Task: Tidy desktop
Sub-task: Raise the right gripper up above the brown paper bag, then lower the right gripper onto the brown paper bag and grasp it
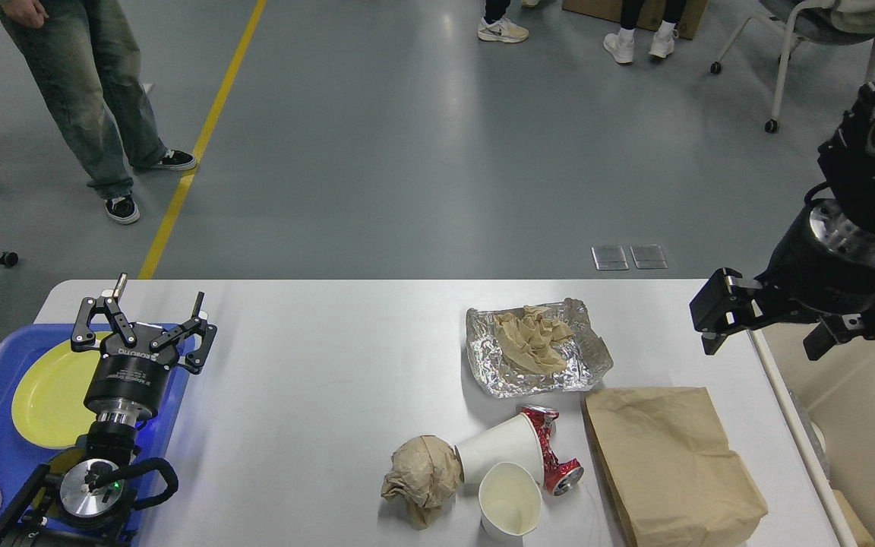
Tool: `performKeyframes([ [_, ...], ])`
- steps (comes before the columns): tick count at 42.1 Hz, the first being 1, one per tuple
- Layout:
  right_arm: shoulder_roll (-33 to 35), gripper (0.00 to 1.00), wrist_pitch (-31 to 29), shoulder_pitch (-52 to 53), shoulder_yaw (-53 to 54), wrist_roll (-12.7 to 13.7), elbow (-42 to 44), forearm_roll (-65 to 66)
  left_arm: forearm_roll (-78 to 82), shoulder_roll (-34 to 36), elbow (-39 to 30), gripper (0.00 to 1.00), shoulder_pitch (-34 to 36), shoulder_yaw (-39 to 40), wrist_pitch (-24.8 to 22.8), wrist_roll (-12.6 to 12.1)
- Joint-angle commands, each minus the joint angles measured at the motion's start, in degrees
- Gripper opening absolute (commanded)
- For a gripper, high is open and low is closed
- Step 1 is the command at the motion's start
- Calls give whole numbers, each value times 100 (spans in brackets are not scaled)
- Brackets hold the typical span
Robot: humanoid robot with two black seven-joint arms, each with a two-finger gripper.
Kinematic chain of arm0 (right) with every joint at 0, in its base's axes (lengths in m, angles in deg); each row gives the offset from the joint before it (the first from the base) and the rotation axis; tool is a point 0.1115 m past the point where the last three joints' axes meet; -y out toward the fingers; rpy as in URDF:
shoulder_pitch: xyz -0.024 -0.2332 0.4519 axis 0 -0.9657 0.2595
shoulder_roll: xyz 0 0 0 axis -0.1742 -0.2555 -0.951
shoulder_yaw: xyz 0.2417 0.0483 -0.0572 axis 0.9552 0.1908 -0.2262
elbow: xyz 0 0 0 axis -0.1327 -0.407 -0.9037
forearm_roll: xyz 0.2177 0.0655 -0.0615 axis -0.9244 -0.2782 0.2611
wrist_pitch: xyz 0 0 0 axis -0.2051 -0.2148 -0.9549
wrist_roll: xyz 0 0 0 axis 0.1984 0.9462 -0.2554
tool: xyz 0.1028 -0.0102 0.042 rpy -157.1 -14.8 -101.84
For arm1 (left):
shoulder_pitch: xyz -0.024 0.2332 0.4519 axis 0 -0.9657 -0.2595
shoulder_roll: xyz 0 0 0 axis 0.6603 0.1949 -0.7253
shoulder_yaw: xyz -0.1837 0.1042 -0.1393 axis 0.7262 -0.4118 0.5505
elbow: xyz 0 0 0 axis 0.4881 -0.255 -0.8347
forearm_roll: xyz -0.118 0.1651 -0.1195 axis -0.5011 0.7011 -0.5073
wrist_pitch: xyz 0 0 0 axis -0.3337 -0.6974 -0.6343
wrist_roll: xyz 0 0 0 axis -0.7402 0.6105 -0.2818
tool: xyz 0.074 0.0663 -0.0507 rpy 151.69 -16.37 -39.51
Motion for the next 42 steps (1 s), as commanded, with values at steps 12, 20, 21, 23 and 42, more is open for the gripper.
performKeyframes([
  [12, -56, 98, 389, -723, 7, -73, -100, 299, 0, 0, 0, 96, 0, -3, -3, -6],
  [20, -127, 98, 1822, -1717, -265, -846, -21, 905, 0, 0, 0, 96, 0, 6, -3, -6],
  [21, -127, 98, 1910, -1814, -292, -995, -12, 993, 0, 0, 0, 96, 0, -3, -3, -6],
  [23, -162, 98, 2086, -2059, -362, -1233, 23, 1169, 0, 0, 0, 96, 0, -3, -3, -14],
  [42, -223, 100, 2948, -4562, -275, -1681, 1867, 1618, 0, 0, 0, 96, 0, -3, -3, -6],
])
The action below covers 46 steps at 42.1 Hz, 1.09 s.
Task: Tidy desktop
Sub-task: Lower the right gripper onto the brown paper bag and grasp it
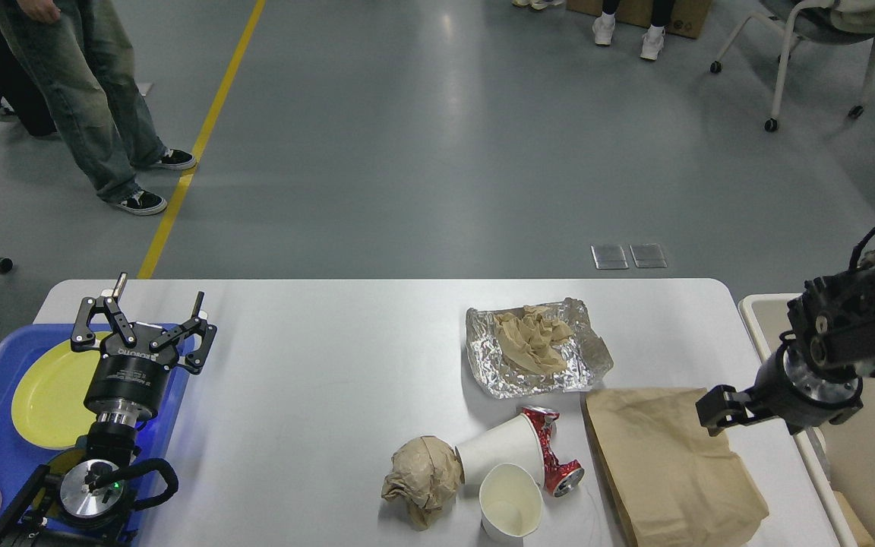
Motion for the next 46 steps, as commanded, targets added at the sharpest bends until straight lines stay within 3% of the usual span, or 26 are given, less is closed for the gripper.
performKeyframes([
  [1, -18, 100, 182, -991, 166, -187, 738, 2, 0, 0, -9, 96, 0, -2, 0, 2],
  [5, -211, 100, 218, -1458, 325, -679, 1125, 2, 0, 0, 0, 96, 0, -2, 0, 2],
  [6, -281, 100, 218, -1633, 325, -941, 1309, -7, 0, 0, 0, 96, 0, -2, 0, 2],
  [8, -335, 100, 218, -1818, 334, -1110, 1468, -7, 0, 0, 0, 96, 0, -2, 0, 2],
  [23, -467, 100, 754, -2171, 413, -1102, 1707, -95, 0, 0, 0, 96, 0, -2, 0, 2],
  [26, -467, 95, 824, -2179, 404, -1102, 1698, -86, 0, 0, 0, 96, 0, -2, 0, 2],
  [32, -493, 54, 895, -2188, 395, -1102, 1689, -51, 0, 0, -9, 96, 0, -2, 0, 2],
  [33, -511, 39, 886, -2197, 395, -1102, 1671, -60, 0, 0, 0, 96, 0, -2, 0, 2],
  [35, -546, 24, 886, -2249, 387, -1085, 1671, -42, 0, 0, 0, 96, 0, -2, 0, 2],
  [37, -555, 17, 886, -2276, 387, -1085, 1671, -51, 0, 0, -9, 96, 0, -2, 0, 2],
  [39, -563, 3, 886, -2276, 387, -1076, 1654, -51, 0, 0, 0, 96, 0, -2, 0, 2],
  [46, -599, 0, 851, -2311, 395, -962, 1601, -60, 0, 0, 0, 96, 0, -2, 0, 2],
])
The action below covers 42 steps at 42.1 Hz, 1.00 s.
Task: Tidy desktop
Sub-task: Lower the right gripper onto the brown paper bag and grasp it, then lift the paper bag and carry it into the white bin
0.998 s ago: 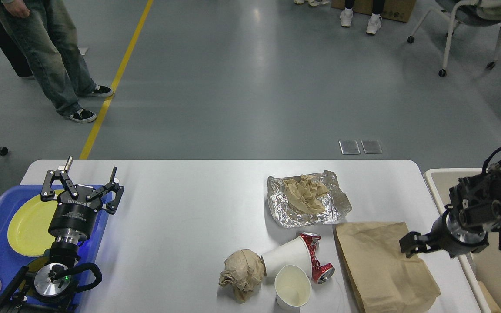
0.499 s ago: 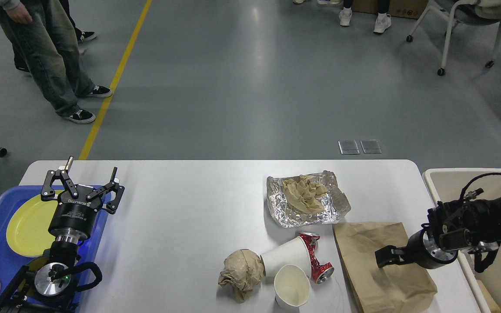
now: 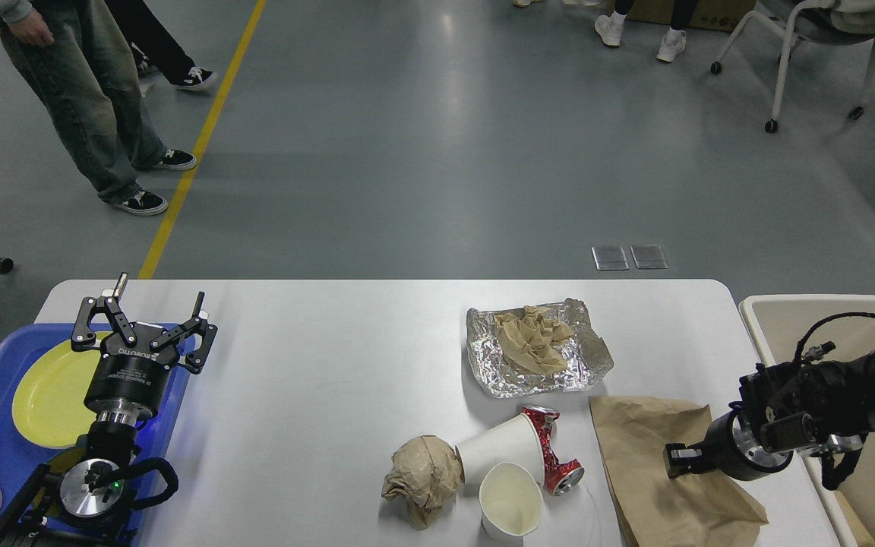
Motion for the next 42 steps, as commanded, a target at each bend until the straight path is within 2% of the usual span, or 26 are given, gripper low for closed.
performKeyframes([
  [1, -14, 0, -4, -21, 9, 80, -16, 1, 0, 0, -3, 96, 0, 0, 1, -2],
  [5, -22, 0, 48, -21, 17, 211, -7, -17, 0, 0, 6, 96, 0, 0, 1, -2],
  [10, -22, 0, 48, -29, 26, 501, -7, -34, 0, 0, 6, 96, 0, 0, 1, -2],
  [28, 74, 0, -57, 155, 114, 519, -244, -34, 0, 0, -3, 96, 0, 9, 1, -2],
  [42, 1129, 0, -900, 2026, -9, 572, -1325, -87, 0, 0, 6, 96, 0, 0, 1, -10],
])
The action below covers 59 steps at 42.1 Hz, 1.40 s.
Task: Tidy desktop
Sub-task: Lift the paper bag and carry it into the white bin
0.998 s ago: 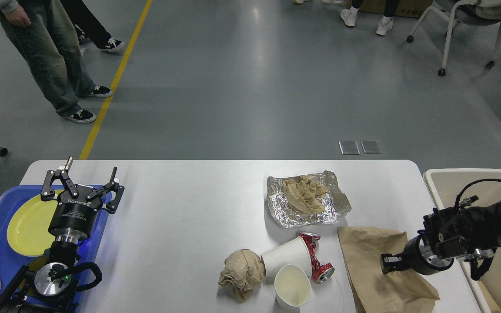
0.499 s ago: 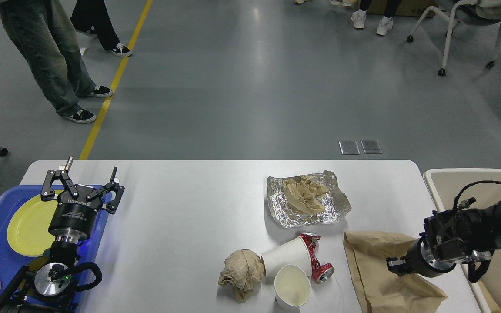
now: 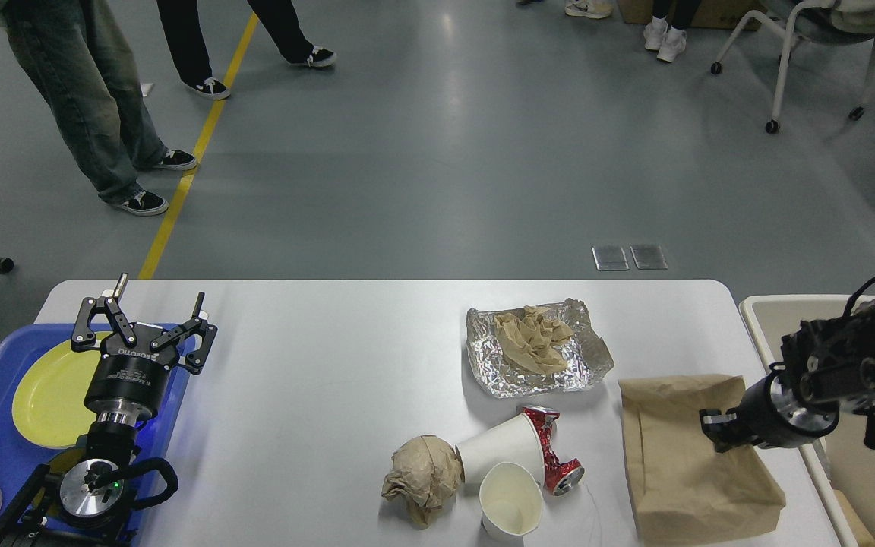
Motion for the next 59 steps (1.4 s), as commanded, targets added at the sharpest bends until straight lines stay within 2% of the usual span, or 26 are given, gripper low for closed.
performKeyframes([
  [1, 306, 0, -435, 725, -108, 18, -289, -39, 0, 0, 0, 96, 0, -3, 2, 0],
  [3, 394, 0, -699, 971, -125, 36, -307, -57, 0, 0, 0, 96, 0, -3, 2, 0],
  [5, 605, 0, -1356, 1558, -134, 71, -446, -57, 0, 0, 0, 96, 0, -3, 2, 0],
  [9, 720, 0, -1790, 2508, -397, 71, -956, -57, 0, 0, 0, 96, 0, -3, 2, 0],
  [13, 720, 0, -1843, 3528, -810, 88, -1580, -57, 0, 0, 0, 96, 0, -3, 2, 0],
  [19, 720, 0, -1852, 4461, -1136, 88, -2082, -241, 0, 0, 0, 96, 0, -3, -7, 0],
  [34, 869, 0, -1711, 4480, -1312, 88, -1942, -444, 0, 0, 0, 96, 0, -3, -7, 0],
  [38, 1150, 0, -1702, 4296, -1409, 88, -1521, -453, 0, 0, 0, 96, 0, -3, -7, 0],
  [43, 1501, 0, -1702, 3471, -1365, 88, -502, -452, 0, 0, 0, 96, 0, -3, -7, 0],
  [46, 1695, 0, -1702, 2453, -1225, 88, 682, -461, 0, 0, 0, 96, 0, -3, -7, 9],
  [50, 1923, 0, -1676, 1547, -926, 71, 1668, -584, 0, 0, 0, 96, 0, -3, -7, 9],
  [55, 2249, 0, -1527, 377, -250, 71, 2689, -821, 0, 0, 0, 96, 0, -3, -7, 9],
  [59, 2320, 0, -1097, -668, 453, 71, 3366, -980, 0, 0, 0, 96, 0, -3, -7, 9],
])
